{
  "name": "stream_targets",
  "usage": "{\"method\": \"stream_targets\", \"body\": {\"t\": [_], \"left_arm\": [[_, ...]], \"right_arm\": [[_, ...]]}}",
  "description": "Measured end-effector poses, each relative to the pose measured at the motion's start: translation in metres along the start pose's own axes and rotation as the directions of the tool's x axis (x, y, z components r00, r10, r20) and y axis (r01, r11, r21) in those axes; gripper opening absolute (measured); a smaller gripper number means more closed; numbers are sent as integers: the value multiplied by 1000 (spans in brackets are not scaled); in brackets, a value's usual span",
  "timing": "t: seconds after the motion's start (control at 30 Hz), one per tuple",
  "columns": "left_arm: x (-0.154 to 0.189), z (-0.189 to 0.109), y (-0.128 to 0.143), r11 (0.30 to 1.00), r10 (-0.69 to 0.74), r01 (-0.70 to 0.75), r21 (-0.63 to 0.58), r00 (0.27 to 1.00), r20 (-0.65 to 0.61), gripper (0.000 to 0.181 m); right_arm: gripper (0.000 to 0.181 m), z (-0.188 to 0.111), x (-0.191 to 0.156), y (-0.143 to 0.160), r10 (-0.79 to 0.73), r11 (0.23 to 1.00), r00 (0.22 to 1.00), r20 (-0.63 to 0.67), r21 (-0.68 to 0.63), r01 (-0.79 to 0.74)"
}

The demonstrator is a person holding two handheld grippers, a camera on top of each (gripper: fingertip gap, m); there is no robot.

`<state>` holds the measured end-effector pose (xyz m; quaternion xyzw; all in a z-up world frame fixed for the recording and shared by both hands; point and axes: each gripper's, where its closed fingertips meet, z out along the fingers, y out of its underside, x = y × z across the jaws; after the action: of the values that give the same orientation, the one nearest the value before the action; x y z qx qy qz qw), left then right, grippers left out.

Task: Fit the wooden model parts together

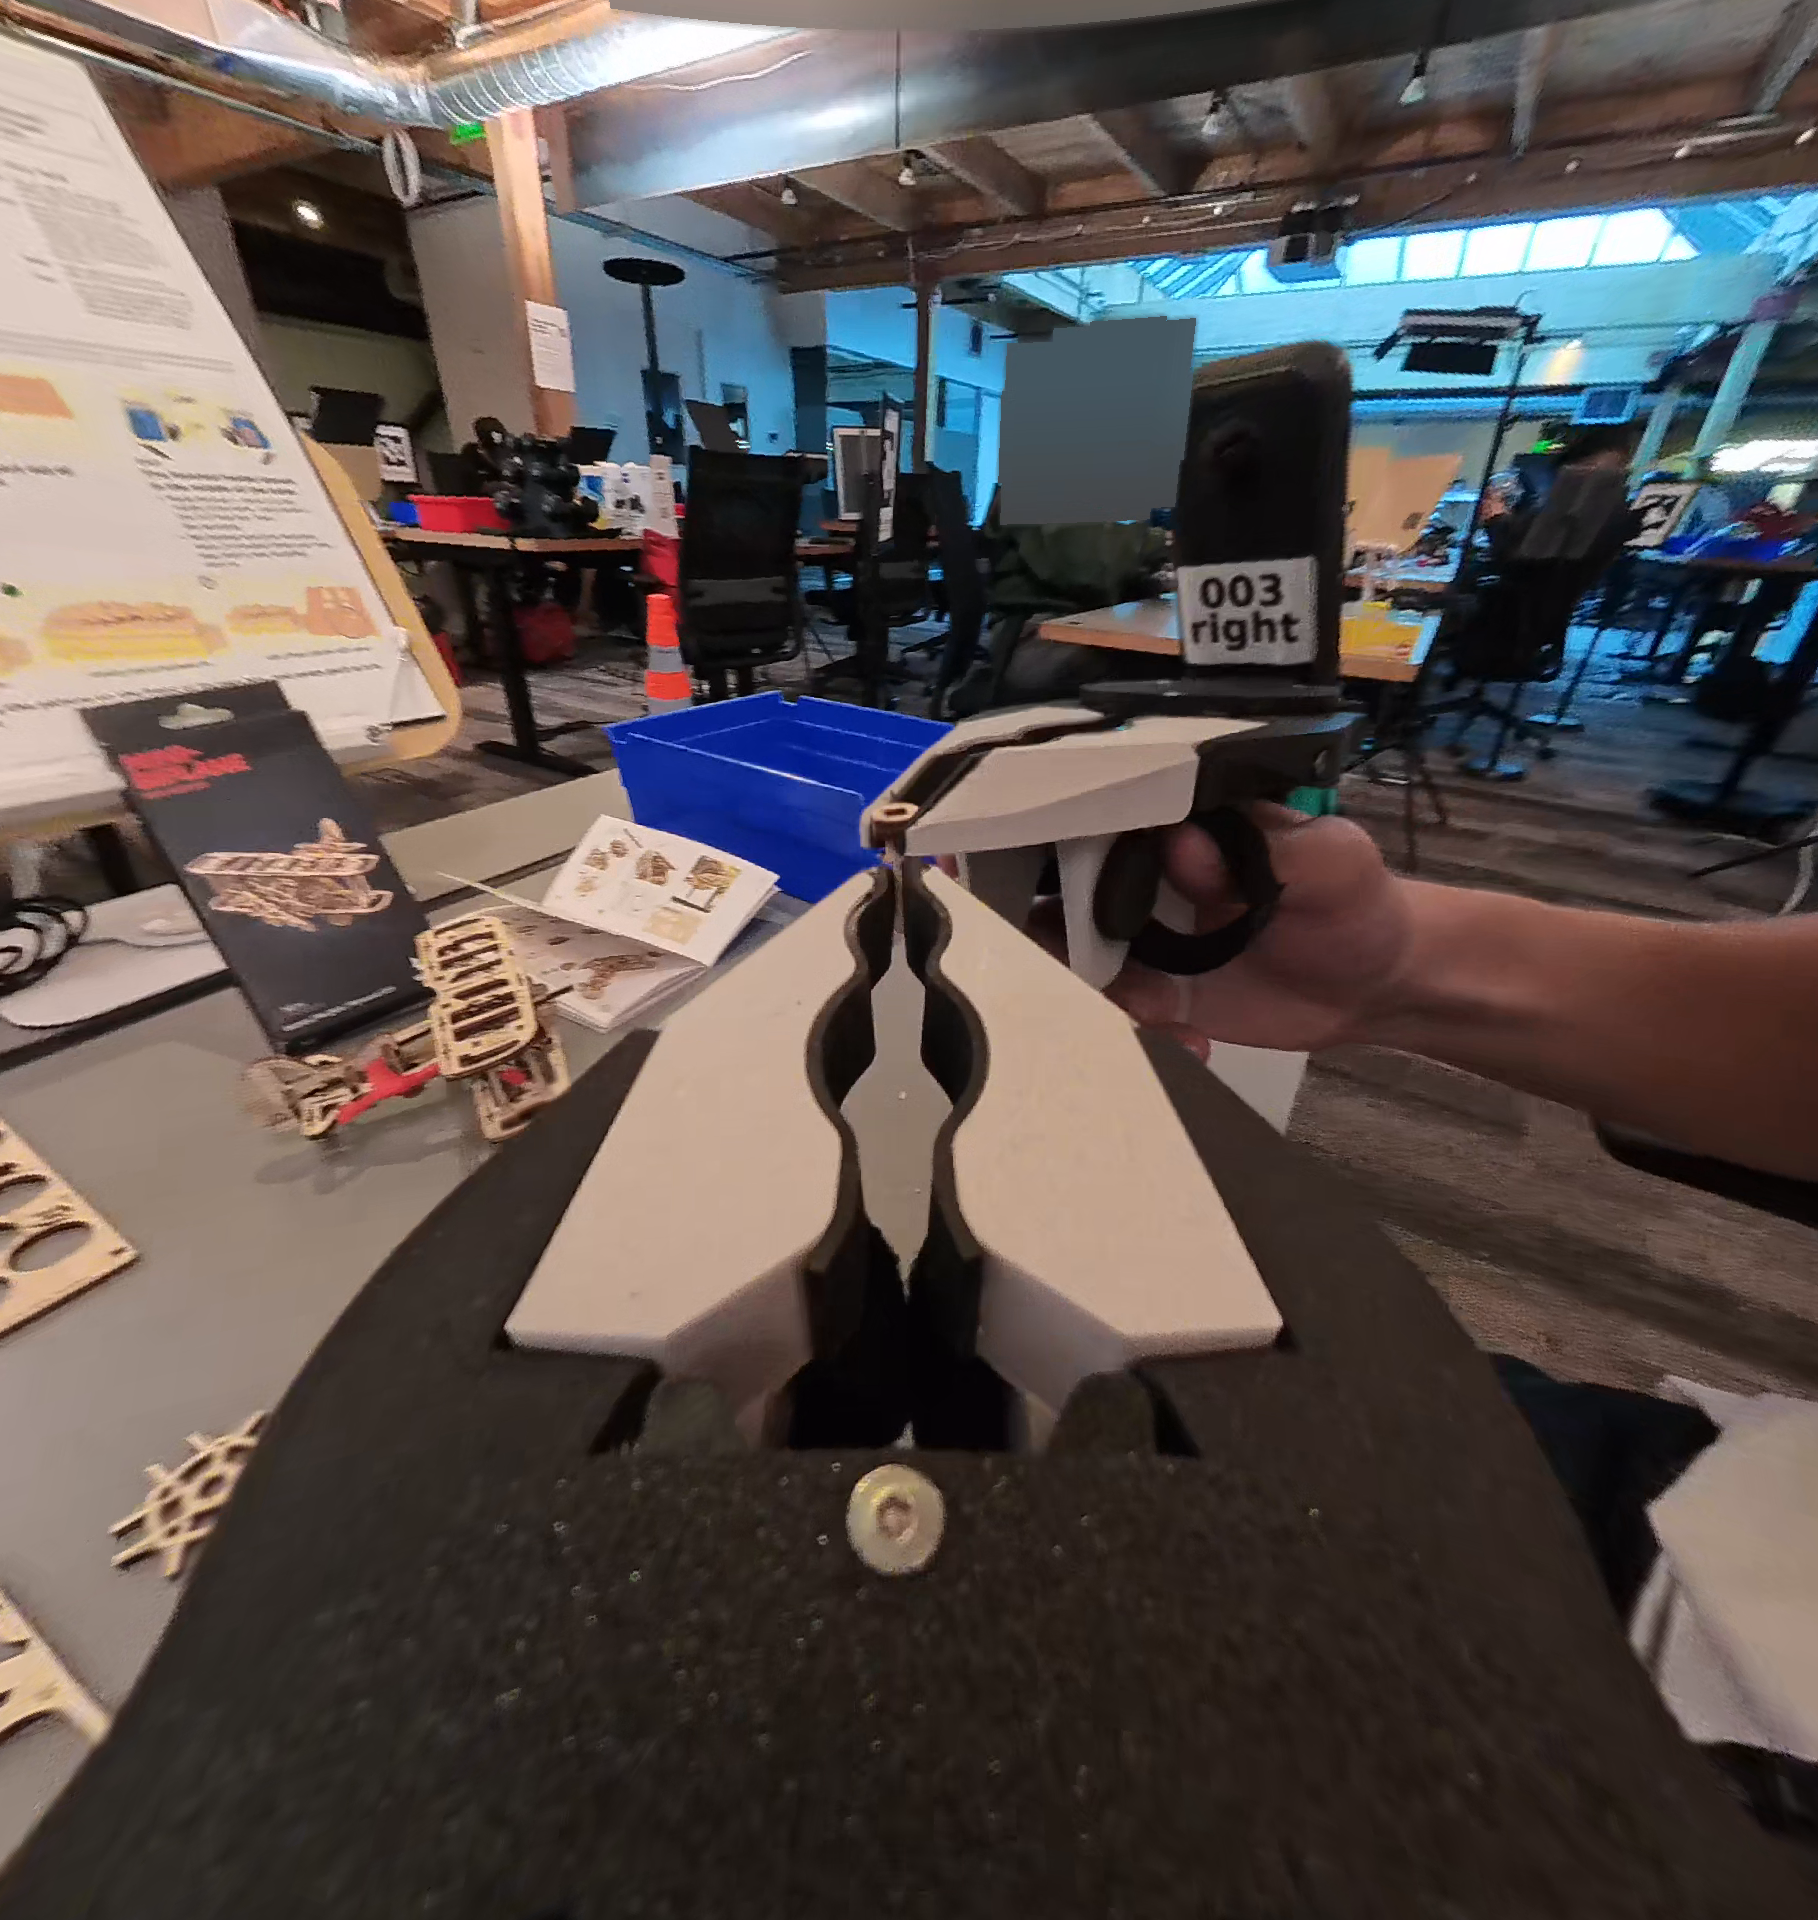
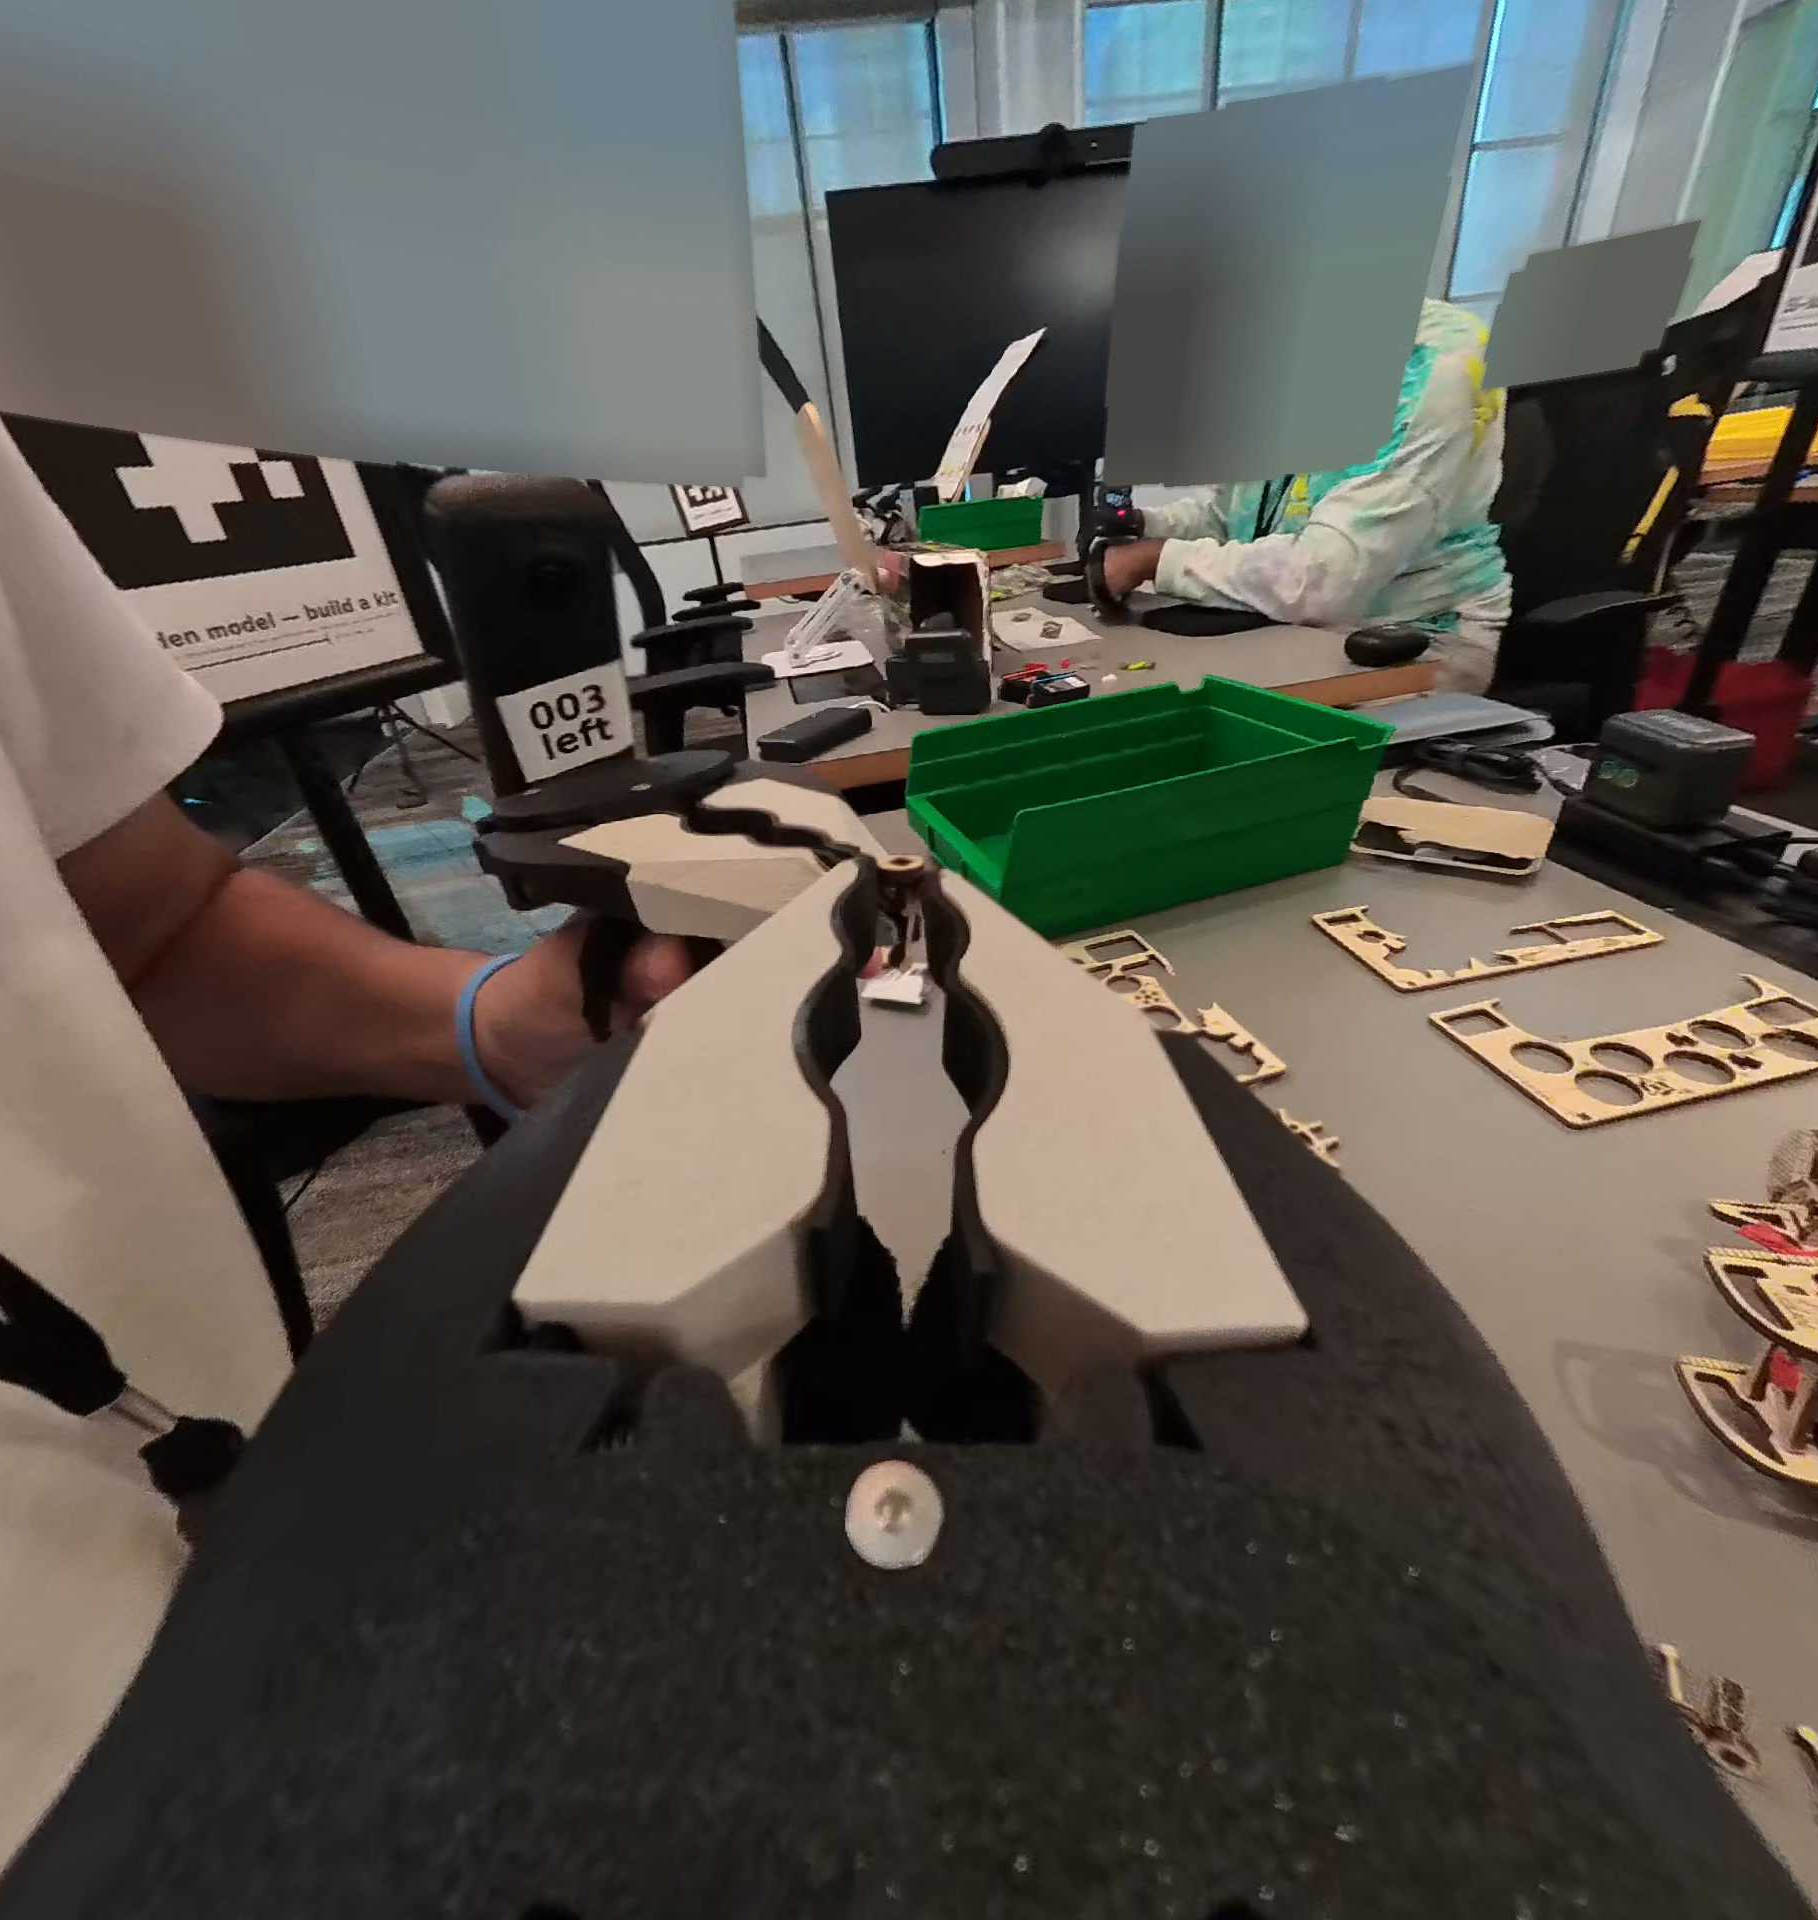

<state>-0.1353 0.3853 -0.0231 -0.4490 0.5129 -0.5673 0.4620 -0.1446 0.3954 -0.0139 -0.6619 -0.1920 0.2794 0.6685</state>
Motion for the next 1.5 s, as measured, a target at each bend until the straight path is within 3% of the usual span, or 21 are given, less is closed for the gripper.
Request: {"method": "stream_targets", "body": {"t": [0.17,0.6,1.3,1.43,1.5], "left_arm": [[-4,-2,-2,998,59,-60,3,997,52,0],[-3,-1,-2,999,-30,30,30,1000,6,0],[-2,0,1,999,-33,33,17,999,-10,0],[-1,1,2,1000,-26,27,9,1000,-13,0],[0,1,3,1000,-6,6,3,1000,-13,0]], "right_arm": [[7,3,1,-2,38,999,998,-42,40,-36],[9,1,2,0,43,999,998,-41,5,-43],[21,0,1,1,77,997,997,-14,-7,-77],[28,-12,3,-17,142,987,989,38,73,-144],[36,-22,17,-21,312,947,949,55,66,-315]]}}
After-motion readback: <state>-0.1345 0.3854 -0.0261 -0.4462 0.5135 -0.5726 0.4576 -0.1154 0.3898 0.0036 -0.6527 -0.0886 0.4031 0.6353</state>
